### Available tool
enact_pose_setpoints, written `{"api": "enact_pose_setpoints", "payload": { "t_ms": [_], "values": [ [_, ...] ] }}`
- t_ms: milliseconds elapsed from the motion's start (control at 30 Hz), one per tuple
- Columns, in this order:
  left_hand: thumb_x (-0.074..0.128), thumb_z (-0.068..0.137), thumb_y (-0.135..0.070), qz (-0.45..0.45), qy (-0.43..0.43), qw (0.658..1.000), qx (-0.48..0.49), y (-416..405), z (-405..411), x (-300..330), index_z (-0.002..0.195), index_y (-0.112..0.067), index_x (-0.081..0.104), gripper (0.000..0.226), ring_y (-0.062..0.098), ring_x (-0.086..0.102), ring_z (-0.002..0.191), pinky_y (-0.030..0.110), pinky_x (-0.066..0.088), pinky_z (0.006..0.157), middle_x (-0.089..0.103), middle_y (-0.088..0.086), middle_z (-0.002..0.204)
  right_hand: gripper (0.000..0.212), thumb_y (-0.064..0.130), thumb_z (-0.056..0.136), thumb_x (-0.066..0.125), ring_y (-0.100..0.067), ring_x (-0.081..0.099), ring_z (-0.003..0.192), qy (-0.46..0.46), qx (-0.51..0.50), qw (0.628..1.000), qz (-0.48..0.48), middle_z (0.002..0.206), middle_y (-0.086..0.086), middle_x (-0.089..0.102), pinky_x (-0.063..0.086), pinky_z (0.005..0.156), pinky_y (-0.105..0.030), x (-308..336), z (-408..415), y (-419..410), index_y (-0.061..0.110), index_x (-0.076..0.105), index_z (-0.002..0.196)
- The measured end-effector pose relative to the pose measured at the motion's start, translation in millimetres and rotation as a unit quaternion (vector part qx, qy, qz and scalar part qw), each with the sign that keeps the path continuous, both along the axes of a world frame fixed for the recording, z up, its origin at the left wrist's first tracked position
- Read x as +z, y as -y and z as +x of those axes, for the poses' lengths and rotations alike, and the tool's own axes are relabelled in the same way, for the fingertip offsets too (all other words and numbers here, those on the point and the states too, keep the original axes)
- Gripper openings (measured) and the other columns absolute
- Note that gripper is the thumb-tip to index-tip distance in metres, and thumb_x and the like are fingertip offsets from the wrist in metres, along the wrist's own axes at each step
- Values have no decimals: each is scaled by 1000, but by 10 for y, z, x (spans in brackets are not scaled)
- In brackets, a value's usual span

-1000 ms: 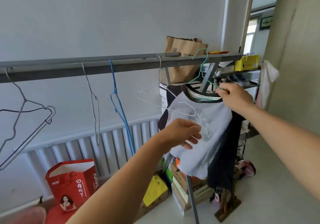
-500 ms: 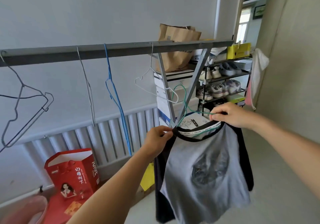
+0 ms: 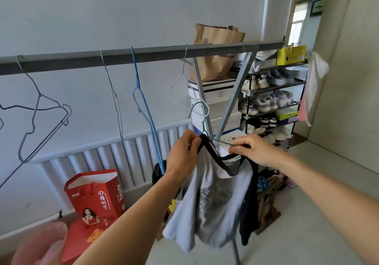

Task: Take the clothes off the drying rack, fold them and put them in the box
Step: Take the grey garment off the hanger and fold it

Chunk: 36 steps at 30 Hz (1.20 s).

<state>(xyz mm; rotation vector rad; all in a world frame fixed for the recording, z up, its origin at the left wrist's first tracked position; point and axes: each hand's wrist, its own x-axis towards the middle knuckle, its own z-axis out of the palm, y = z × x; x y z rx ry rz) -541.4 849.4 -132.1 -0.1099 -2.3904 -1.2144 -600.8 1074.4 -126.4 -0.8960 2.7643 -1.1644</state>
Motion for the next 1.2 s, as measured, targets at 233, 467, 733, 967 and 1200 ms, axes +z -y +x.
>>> {"api": "enact_pose_setpoints", "payload": {
  "t_ms": [233, 467, 733, 967, 1200],
  "values": [
    [38, 104, -29, -89, 1, 992, 85, 219, 35, -28, 90, -16, 49, 22, 28, 56, 75, 41, 46, 66, 60, 3, 78, 22, -5, 91, 54, -8, 64, 95, 13, -62, 998, -7, 101, 1, 67, 51, 89, -25, -28, -70, -51, 14, 63, 97],
    [44, 103, -24, -27, -13, 997, 74, 298, 35, -109, 83, -12, 51, 24, 23, 49, 61, 36, 37, 56, 53, -1, 63, 12, 10, 98, 54, -15, 69, 88, 55, -105, 988, -97, 95, -5, 72, 55, 72, -25, -43, -98, -168, 14, 66, 97],
    [49, 102, -22, 10, -8, 1000, 16, 69, 6, -94, 77, -15, 52, 26, 6, 41, 54, 20, 32, 52, 50, -7, 61, 19, 21, 97, 58, 6, 63, 80, -4, -4, 998, -60, 91, 8, 70, 46, 71, -11, 85, 6, 431, 22, 69, 113],
    [37, 104, -22, 63, 42, 993, 87, 113, -54, -106, 86, -6, 48, 27, 18, 41, 63, 35, 32, 58, 48, 1, 71, 21, 20, 99, 53, -36, 62, 88, -23, -58, 998, -22, 93, -12, 70, 51, 79, -43, 32, -138, 76, 29, 71, 92],
    [36, 104, -28, 55, 70, 992, 95, 104, -129, -144, 85, -17, 46, 24, 17, 45, 65, 35, 37, 61, 53, 0, 77, 23, 16, 99, 53, -21, 64, 89, -24, -89, 995, 26, 93, 3, 69, 51, 79, -34, -29, -232, -131, 30, 66, 87]
  ]
}}
